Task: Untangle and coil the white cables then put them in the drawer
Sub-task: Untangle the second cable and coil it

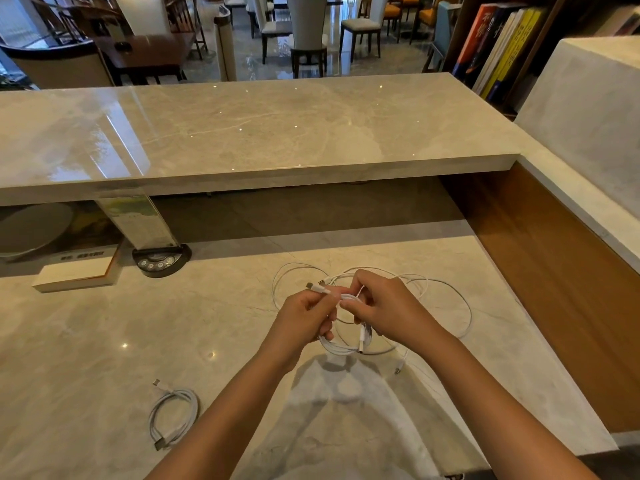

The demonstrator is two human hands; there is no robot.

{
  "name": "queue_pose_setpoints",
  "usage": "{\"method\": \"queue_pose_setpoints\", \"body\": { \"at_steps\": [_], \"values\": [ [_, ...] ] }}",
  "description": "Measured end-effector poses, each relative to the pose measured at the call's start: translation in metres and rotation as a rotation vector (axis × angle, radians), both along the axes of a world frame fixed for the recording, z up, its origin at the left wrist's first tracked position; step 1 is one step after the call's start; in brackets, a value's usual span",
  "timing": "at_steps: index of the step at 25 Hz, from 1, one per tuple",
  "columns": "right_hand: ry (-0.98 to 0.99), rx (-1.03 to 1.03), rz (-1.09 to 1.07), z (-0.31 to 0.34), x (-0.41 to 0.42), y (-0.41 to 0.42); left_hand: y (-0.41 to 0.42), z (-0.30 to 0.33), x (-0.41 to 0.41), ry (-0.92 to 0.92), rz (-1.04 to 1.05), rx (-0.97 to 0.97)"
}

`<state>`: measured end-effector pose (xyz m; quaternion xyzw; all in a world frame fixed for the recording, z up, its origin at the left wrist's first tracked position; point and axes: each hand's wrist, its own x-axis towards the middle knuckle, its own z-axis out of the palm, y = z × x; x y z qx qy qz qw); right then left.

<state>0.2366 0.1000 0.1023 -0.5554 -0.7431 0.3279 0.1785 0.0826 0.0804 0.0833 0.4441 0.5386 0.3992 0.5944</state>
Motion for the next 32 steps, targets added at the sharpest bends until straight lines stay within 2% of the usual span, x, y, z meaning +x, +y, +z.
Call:
{"method": "queue_pose_setpoints", "body": {
  "at_steps": [2, 5, 10, 12, 15, 23, 27, 30, 32],
  "values": [
    [-0.064, -0.028, -0.025, -0.001, -0.003, -0.003, 0.0, -0.005, 0.002, 0.023, 0.082, 0.039],
    [-0.2, -0.081, -0.009, -0.004, -0.008, -0.008, 0.0, -0.009, 0.002, 0.06, 0.083, 0.05],
    [-0.11, -0.268, 0.13, 0.002, 0.004, -0.002, 0.002, -0.021, -0.005, 0.156, 0.118, 0.028],
    [-0.16, -0.268, 0.141, 0.001, 0.003, -0.001, 0.0, -0.023, -0.003, 0.176, 0.096, 0.03],
    [-0.194, -0.173, 0.022, -0.007, -0.005, -0.005, -0.005, -0.022, 0.004, 0.204, 0.057, 0.02],
    [0.151, -0.365, -0.033, -0.007, 0.001, -0.008, 0.006, -0.014, -0.012, 0.132, -0.004, -0.079],
    [0.258, -0.383, -0.135, -0.015, 0.001, -0.002, -0.009, -0.018, -0.028, -0.07, -0.022, -0.197],
    [0.282, -0.433, -0.11, -0.019, -0.004, 0.001, -0.025, -0.022, -0.046, -0.058, 0.036, -0.149],
    [0.286, -0.466, -0.089, -0.023, -0.014, 0.003, -0.033, -0.027, -0.054, 0.014, 0.108, -0.072]
  ]
}}
